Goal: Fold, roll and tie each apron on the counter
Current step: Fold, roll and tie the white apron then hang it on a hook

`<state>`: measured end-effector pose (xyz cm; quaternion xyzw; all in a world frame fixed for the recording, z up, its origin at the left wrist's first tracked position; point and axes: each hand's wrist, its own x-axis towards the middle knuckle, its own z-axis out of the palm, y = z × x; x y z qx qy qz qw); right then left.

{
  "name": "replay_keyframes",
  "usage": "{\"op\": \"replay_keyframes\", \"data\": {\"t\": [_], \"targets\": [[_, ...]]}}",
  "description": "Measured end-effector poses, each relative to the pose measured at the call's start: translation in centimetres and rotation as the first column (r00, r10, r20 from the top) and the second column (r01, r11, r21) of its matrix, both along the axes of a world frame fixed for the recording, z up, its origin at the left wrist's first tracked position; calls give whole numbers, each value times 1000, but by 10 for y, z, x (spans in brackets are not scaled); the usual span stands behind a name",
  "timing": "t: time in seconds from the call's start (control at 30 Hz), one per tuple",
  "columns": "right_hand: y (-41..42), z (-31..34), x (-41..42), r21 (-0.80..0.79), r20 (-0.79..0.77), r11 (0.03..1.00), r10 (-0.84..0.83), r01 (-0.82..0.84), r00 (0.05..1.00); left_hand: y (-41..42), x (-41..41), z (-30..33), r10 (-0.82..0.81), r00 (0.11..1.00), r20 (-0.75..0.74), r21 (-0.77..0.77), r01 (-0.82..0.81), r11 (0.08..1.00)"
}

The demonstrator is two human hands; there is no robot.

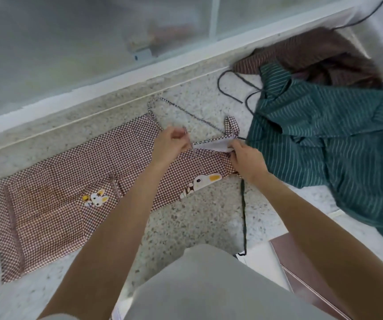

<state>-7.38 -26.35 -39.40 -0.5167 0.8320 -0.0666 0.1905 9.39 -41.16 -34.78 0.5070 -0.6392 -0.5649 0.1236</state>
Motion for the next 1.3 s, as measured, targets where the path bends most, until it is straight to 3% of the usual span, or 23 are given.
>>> {"op": "replay_keyframes", "data": {"t": [0.1, 0.2, 0.33, 0.4, 0.47, 0.57, 0.67, 0.8, 0.87, 0.93, 0.97, 1.03, 1.13, 1.3], "targets": [[-3, -2, -5, -91, 134, 994, -53, 66, 990, -19, -44, 15, -31, 998, -47, -90, 26, 996], [-4, -6, -13, -133, 183, 985, -89, 114, 979, -21, -74, 13, -99, 994, -47, -80, 95, 992], [-9, -5, -21, -186, 261, 969, -111, 163, 959, -4, -52, -10, -239, 940, 245, -358, 317, 878], [-8, -7, -22, -167, 319, 982, -29, 86, 947, 12, -22, -31, -244, 883, 401, -430, 417, 801], [-7, -11, -23, -166, 266, 985, 90, -46, 960, 28, 5, -46, -224, 810, 541, -408, 486, 773], [-18, -12, -36, -185, 161, 977, 134, -104, 978, 41, 29, -57, -222, 686, 693, -288, 545, 787], [-37, -5, -55, -30, 97, 978, 207, -205, 973, 44, 36, -63, -277, 626, 729, -189, 573, 798], [-52, 7, -78, 10, -14, 997, 72, -71, 997, 41, 38, -66, -288, 639, 713, -161, 549, 820], [-53, 10, -85, -58, -111, 997, 45, -51, 993, 38, 35, -65, -287, 632, 720, -162, 556, 815], [-48, 11, -81, -170, -104, 982, 67, -84, 992, 37, 36, -66, -298, 617, 728, -154, 570, 807], [-44, 13, -73, -216, -73, 970, 95, -109, 993, 37, 38, -67, -298, 628, 719, -162, 568, 807], [-34, 16, -46, -273, -42, 943, 188, -192, 981, 38, 46, -67, -259, 733, 630, -249, 506, 826], [-22, 17, 9, -334, -40, 838, 445, -432, 895, 40, 74, -63, -170, 868, 466, -419, 386, 822], [-9, 6, 108, -312, -8, 682, 694, -661, 720, 66, 161, -63, 16, 895, 445, -504, 236, 831]]}}
